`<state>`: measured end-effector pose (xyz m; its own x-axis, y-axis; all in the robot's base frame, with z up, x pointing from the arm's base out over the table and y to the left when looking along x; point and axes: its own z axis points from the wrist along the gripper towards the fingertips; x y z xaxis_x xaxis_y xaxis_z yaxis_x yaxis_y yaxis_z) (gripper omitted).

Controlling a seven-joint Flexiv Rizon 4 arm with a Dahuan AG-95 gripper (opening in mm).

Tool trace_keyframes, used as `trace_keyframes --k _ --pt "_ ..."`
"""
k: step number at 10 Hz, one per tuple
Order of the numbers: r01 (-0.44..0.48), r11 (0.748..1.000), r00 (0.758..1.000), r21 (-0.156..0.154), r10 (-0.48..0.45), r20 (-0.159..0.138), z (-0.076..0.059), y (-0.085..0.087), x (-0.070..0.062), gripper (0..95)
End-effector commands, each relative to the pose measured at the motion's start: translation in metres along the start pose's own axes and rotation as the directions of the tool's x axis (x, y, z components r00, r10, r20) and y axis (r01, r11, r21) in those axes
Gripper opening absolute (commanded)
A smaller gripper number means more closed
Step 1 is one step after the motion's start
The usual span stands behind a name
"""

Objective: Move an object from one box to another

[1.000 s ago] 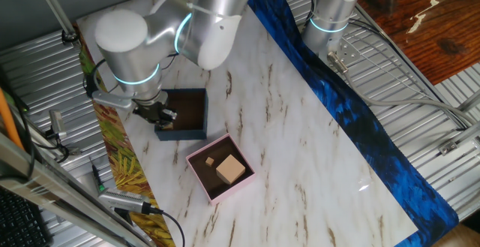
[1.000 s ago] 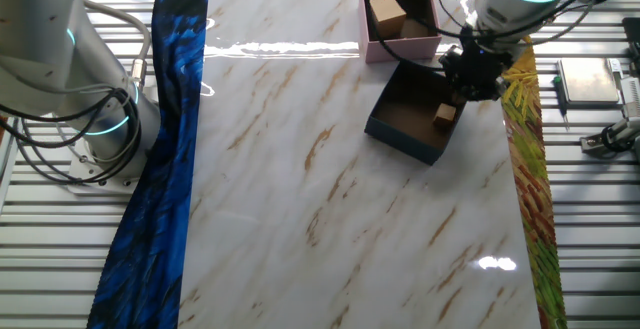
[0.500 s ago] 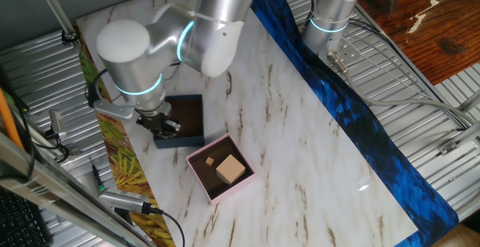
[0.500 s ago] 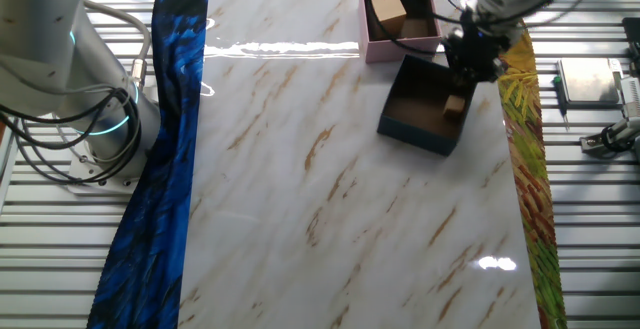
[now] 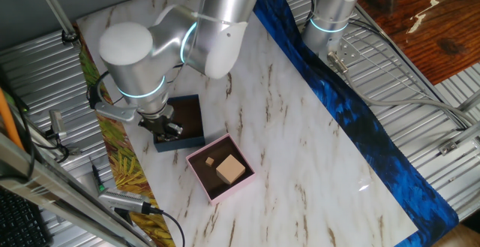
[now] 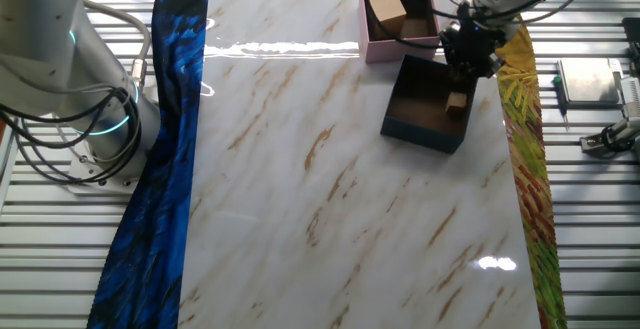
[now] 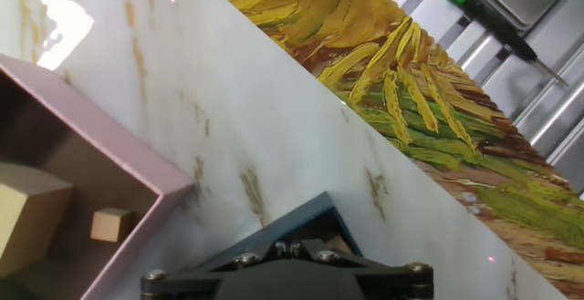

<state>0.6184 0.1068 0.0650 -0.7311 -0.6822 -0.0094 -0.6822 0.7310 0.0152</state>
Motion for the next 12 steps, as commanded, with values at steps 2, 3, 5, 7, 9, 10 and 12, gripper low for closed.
trace_keyframes --k 2,3,5,7,9,10,12 --pt "0.001 1.000 1.000 0.001 -0.001 -0.002 -0.001 0.001 0.002 0.0" --pt "0.007 1.000 1.000 -0.005 -0.007 -0.012 -0.001 0.000 0.003 0.0" --pt "0.015 1.000 1.000 -0.014 -0.015 -0.024 -0.004 -0.001 0.009 0.0" --pt "0.033 0.999 0.999 -0.018 -0.033 -0.029 -0.005 -0.002 0.012 0.0" --pt "0.027 1.000 0.999 -0.016 -0.027 -0.026 -0.005 -0.002 0.012 0.0" --pt "0.028 0.999 0.999 -0.015 -0.028 -0.026 -0.005 -0.002 0.013 0.0" --pt "0.028 0.999 0.999 -0.029 -0.029 -0.028 -0.007 -0.004 0.018 0.0"
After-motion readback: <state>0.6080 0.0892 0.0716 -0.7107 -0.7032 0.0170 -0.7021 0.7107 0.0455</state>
